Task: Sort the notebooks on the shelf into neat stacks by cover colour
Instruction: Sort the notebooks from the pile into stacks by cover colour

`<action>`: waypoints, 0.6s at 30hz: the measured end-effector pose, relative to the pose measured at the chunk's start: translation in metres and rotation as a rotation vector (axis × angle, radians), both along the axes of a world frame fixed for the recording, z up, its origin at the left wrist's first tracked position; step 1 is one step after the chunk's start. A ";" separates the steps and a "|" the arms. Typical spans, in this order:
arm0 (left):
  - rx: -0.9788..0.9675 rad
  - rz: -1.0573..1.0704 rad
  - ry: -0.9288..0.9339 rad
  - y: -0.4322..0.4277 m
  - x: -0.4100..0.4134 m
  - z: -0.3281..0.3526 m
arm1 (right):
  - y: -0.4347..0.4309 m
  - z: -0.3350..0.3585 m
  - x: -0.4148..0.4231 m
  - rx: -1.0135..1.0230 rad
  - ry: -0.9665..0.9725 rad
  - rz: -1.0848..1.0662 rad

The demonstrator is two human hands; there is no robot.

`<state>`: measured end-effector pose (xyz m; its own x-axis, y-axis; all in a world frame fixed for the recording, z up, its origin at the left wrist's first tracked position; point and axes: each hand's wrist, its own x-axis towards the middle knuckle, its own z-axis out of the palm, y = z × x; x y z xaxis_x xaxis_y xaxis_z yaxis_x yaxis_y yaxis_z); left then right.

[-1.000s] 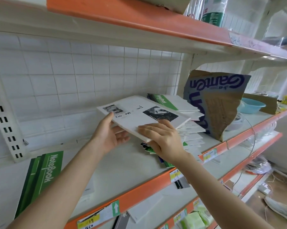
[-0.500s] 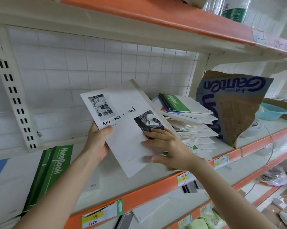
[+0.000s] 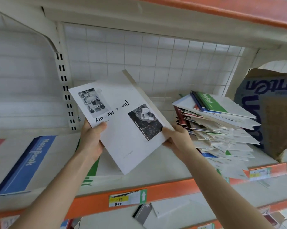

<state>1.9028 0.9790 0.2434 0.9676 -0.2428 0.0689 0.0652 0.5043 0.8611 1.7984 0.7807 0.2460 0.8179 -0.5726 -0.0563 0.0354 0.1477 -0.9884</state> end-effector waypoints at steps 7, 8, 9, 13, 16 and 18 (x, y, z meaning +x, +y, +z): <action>-0.111 -0.022 -0.060 0.017 -0.020 -0.010 | 0.043 -0.016 0.023 0.340 -0.031 0.114; -0.156 -0.078 -0.065 0.026 -0.022 -0.008 | 0.043 -0.016 0.028 0.328 -0.039 0.092; -0.203 -0.140 -0.074 0.037 -0.021 -0.005 | 0.042 -0.015 0.032 0.303 -0.049 0.063; -0.348 -0.324 0.001 0.093 -0.003 0.002 | 0.032 -0.007 0.042 0.158 -0.060 -0.020; -0.369 -0.617 0.028 0.123 -0.001 0.001 | 0.026 -0.001 0.051 0.059 -0.062 -0.001; -0.134 -0.540 0.030 0.135 -0.002 0.008 | 0.022 0.004 0.057 0.011 -0.058 0.037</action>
<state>1.9005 1.1143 0.2512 0.7104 -0.6955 0.1078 0.3678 0.4975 0.7856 1.8557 0.8031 0.2499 0.8408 -0.5412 -0.0141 0.0871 0.1609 -0.9831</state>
